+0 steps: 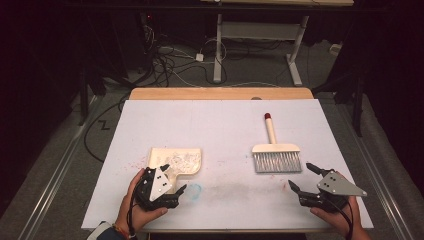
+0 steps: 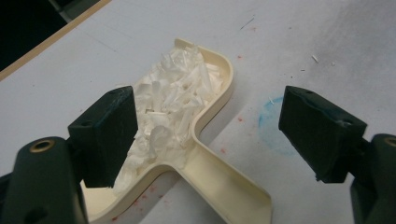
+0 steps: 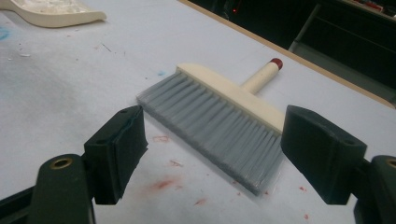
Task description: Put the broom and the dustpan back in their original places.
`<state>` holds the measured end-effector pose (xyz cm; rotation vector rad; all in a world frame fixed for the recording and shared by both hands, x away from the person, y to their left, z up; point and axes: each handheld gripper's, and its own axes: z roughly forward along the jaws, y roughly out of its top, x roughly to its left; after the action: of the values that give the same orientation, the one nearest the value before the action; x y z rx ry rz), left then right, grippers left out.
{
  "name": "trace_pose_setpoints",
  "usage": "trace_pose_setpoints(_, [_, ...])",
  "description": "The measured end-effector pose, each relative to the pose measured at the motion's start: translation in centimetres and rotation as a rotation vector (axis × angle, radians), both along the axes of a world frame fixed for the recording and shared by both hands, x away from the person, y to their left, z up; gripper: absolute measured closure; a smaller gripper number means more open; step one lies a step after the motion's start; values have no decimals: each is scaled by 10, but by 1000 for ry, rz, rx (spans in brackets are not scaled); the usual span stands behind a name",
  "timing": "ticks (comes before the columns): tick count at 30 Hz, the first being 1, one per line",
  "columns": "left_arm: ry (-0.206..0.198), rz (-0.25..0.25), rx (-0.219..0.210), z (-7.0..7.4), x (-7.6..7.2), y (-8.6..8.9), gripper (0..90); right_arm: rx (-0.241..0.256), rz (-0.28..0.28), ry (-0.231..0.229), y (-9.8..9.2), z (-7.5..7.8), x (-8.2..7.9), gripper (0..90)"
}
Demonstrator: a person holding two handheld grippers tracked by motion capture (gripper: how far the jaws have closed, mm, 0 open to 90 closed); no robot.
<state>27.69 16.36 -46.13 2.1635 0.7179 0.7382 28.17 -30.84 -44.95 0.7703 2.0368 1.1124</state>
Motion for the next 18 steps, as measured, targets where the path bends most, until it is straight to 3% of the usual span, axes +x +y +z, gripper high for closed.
trace_pose_setpoints(18, [4,-1,1,0,0,1,189,-3,0,-8,0,2,-1,230])
